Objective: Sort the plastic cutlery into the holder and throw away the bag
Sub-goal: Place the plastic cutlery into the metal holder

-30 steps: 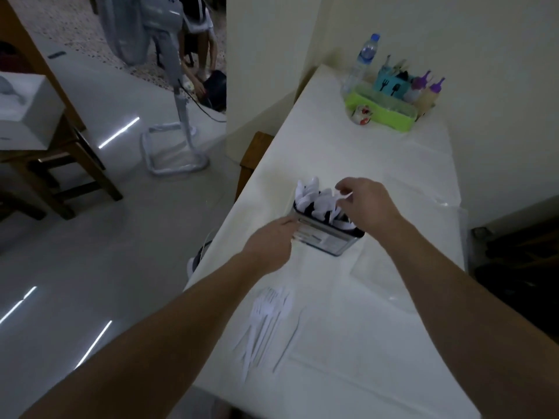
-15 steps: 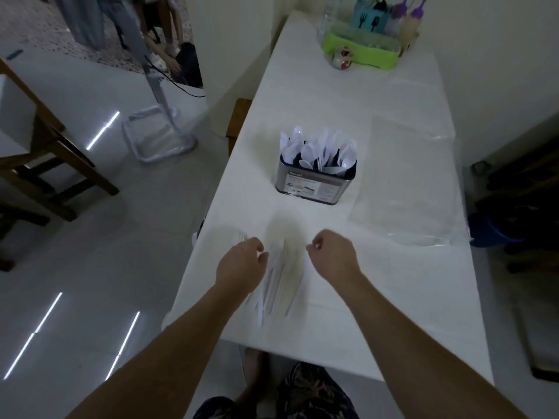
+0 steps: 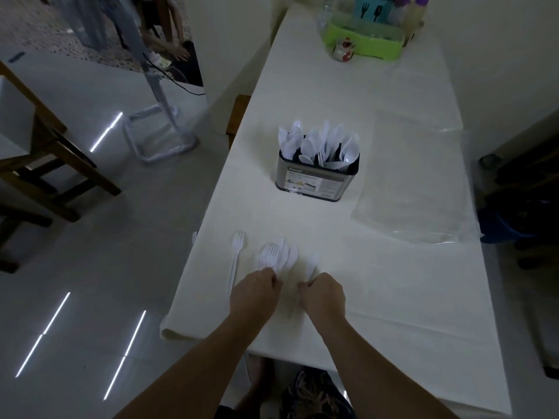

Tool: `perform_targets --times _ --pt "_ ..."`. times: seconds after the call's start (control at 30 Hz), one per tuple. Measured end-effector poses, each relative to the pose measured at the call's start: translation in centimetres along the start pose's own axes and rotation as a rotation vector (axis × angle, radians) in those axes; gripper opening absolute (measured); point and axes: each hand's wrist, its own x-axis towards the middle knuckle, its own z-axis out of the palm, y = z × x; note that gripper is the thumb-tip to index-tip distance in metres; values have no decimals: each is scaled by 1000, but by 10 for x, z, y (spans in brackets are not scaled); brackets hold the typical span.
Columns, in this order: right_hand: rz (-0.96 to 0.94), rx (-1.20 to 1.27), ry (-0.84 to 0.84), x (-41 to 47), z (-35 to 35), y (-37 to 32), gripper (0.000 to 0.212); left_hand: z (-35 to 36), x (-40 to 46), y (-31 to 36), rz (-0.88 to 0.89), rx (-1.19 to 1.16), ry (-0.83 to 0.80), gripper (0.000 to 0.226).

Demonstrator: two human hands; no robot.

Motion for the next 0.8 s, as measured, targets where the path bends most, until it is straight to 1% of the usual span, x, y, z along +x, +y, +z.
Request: perform_targets --times 0.1,0.3,0.37,0.47,0.6,0.8 --pt "10 19 -20 1 0 -2 15 1 2 -2 -48 -10 51 26" --pt "-66 59 -26 -5 9 -17 16 -5 7 -12 -133 20 94 25" --pt "-86 55 -15 -8 13 -25 15 -4 8 -12 -118 41 97 25" --pt "-105 37 -2 -9 21 -32 17 -1 7 -9 -61 64 57 25" --pt "-93 -1 1 -9 20 -36 16 2 6 -7 -58 52 43 29" --pt "-56 81 -62 -5 13 -31 22 4 5 -1 -54 39 23 24"
